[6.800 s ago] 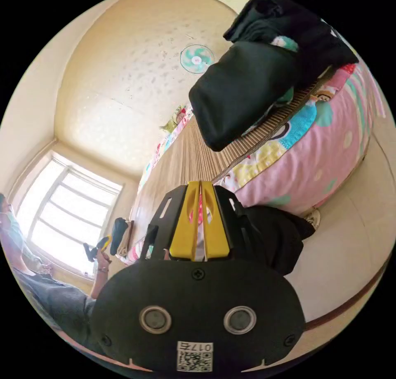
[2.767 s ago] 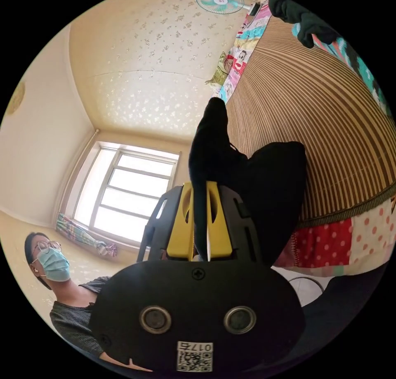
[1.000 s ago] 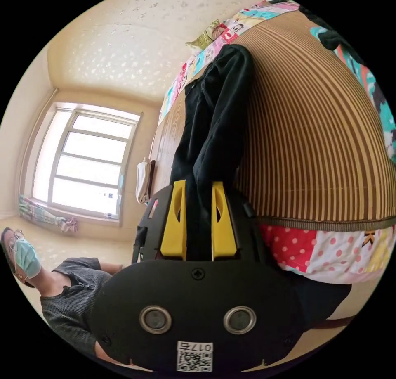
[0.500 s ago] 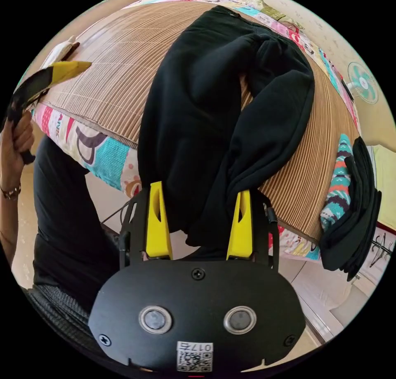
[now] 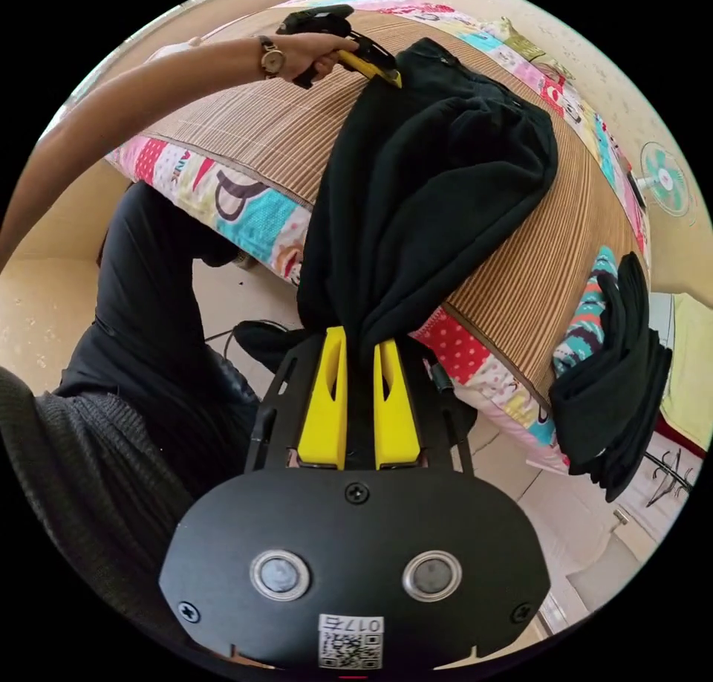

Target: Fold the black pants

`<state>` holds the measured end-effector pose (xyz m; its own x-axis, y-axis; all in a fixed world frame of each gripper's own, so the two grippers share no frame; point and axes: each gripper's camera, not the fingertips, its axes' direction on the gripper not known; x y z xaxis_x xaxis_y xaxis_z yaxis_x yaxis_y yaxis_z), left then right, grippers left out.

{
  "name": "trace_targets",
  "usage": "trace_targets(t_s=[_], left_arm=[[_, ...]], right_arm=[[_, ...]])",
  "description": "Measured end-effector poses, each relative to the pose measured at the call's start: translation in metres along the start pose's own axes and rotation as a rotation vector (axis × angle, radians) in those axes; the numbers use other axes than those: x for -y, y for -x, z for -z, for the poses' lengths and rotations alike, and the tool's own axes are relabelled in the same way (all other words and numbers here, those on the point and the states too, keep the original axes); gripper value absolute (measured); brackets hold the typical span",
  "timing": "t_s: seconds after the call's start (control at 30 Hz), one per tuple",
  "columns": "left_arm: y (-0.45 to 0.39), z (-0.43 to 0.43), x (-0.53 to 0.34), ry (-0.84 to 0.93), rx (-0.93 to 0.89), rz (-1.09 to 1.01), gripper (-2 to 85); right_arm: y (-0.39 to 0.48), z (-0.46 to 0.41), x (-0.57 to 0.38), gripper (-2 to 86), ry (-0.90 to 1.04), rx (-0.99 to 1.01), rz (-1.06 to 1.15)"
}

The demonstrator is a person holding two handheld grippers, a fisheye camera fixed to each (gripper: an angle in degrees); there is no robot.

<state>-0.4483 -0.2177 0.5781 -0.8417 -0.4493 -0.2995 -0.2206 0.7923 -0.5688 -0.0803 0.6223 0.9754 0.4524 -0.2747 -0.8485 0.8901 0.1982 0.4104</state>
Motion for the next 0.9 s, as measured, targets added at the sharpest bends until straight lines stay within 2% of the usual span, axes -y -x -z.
trace_targets(t_s=[0.13, 0.2, 0.3, 0.4, 0.47, 0.5, 0.57, 0.63, 0.73, 0.8, 0.9], left_arm=[[0.010, 0.069, -0.115, -0.211, -0.117, -0.088, 1.2], [-0.012, 0.113, -0.217, -0.286, 0.028, -0.224, 1.4], [-0.029, 0.158, -0.332, -0.456, 0.102, -0.231, 2.7], [-0.035, 0.161, -0.394, -0.451, 0.158, -0.145, 5.2], [-0.038, 0.148, -0.403, -0.319, 0.156, -0.161, 6.3], [-0.041, 0.140, -0.407, -0.246, 0.146, -0.153, 6.6], [-0.054, 0.140, -0.418, -0.220, 0.160, -0.178, 7.1], [-0.074, 0.149, -0.429, -0.249, 0.198, -0.204, 7.5], [-0.110, 0.185, -0.447, -0.419, 0.239, -0.212, 8.2], [-0.140, 0.220, -0.455, -0.576, 0.305, -0.248, 6.8], [-0.161, 0.250, -0.441, -0.669, 0.433, -0.245, 5.7]], right_arm=[[-0.060, 0.028, -0.006, 5.2, 0.001, -0.181, -0.191], [-0.072, 0.053, 0.003, 5.9, -0.059, -0.253, -0.200], [-0.065, 0.096, 0.035, 7.3, -0.155, -0.308, -0.127], [-0.051, 0.120, 0.068, 10.0, -0.362, -0.445, -0.049], [-0.062, 0.126, 0.092, 13.2, -0.411, -0.485, -0.212], [-0.066, 0.127, 0.098, 13.5, -0.390, -0.472, -0.267], [-0.076, 0.126, 0.093, 12.1, -0.379, -0.378, -0.467], [-0.071, 0.123, 0.067, 5.9, -0.448, -0.343, -0.529], [-0.070, 0.109, 0.008, 8.2, -0.556, -0.277, -0.583], [-0.083, 0.093, -0.020, 10.7, -0.524, -0.184, -0.591], [-0.110, 0.059, -0.050, 12.8, -0.373, 0.048, -0.566]])
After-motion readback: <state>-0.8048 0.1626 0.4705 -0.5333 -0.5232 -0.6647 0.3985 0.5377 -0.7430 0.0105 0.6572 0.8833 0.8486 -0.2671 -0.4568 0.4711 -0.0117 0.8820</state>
